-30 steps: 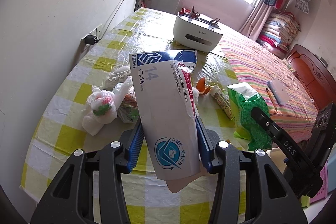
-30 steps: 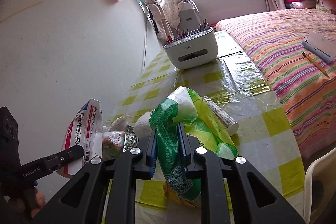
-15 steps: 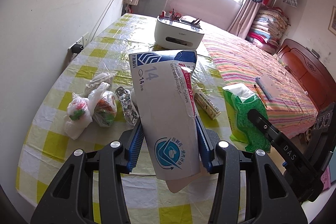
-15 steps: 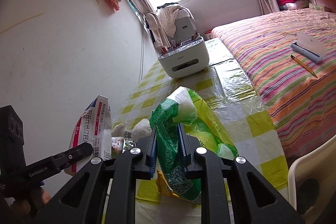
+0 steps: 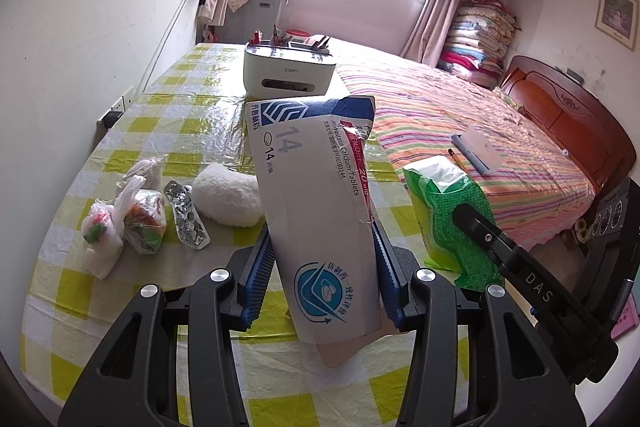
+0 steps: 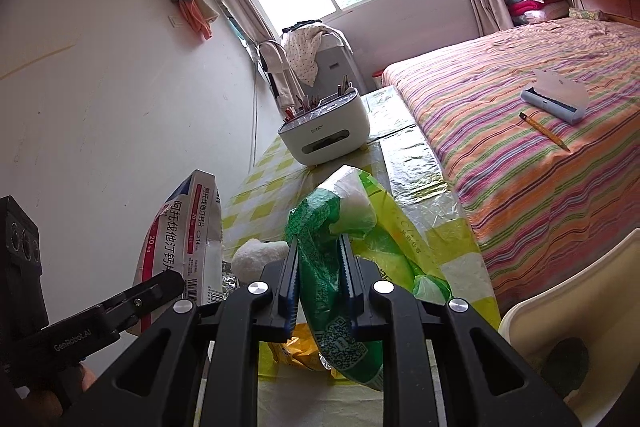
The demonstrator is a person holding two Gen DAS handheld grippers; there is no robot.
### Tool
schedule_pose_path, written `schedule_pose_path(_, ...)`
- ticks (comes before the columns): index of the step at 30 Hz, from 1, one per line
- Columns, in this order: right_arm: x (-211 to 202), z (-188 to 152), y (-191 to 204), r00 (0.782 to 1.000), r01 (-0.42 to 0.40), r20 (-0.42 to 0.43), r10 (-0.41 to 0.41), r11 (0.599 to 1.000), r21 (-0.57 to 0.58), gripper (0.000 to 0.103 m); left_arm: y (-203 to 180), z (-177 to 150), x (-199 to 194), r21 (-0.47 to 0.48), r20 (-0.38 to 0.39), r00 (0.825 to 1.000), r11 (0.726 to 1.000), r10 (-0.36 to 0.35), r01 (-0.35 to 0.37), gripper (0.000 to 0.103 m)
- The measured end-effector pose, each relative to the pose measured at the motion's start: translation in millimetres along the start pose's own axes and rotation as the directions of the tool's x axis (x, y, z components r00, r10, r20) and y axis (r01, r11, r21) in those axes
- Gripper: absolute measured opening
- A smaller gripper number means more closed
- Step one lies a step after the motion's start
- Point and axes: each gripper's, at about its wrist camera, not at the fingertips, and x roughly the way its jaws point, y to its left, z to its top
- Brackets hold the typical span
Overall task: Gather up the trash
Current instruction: 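Carry the green bag into the bin and open the right tool while the left tool carries the box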
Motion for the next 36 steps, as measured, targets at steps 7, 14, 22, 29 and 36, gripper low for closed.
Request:
schedule_pose_path(7,-23.0,0.9,-19.9,0.999,0.039,0.033,-0.040,0.999,0.016,0.018,-23.3,-3.2,0.4,0.049,0.011,0.999,0.998,-0.030,0.030,0.046)
schedule_pose_path(14,-45.1,2.1,-46.7,0.995,0.079,0.064,-0.082,0.995,0.055,0.018,-37.1,-4.8,5.8,0.074,0.002,0.999,0.996,-0.051,0.051,0.046)
schedule_pose_path(22,-63.4,1.7,-66.5,0.987,0.123,0.093,-0.131,0.989,0.081,0.018,-64.1,-9.6,12.1,0.095,-0.016,0.995,0.991,-0.094,0.095,0.046)
schedule_pose_path(29,-81.8,1.4,-88.7,0.974,0.180,0.114,-0.194,0.976,0.126,0.018,-93.2,-18.7,15.3,0.137,-0.024,0.991,0.981,-0.134,0.136,0.046)
schedule_pose_path(36,-96.8,-2.5,-107.3,0.959,0.234,0.126,-0.255,0.959,0.158,0.018,-118.0,-25.5,15.4,0.171,-0.026,0.985,0.970,-0.168,0.170,0.046)
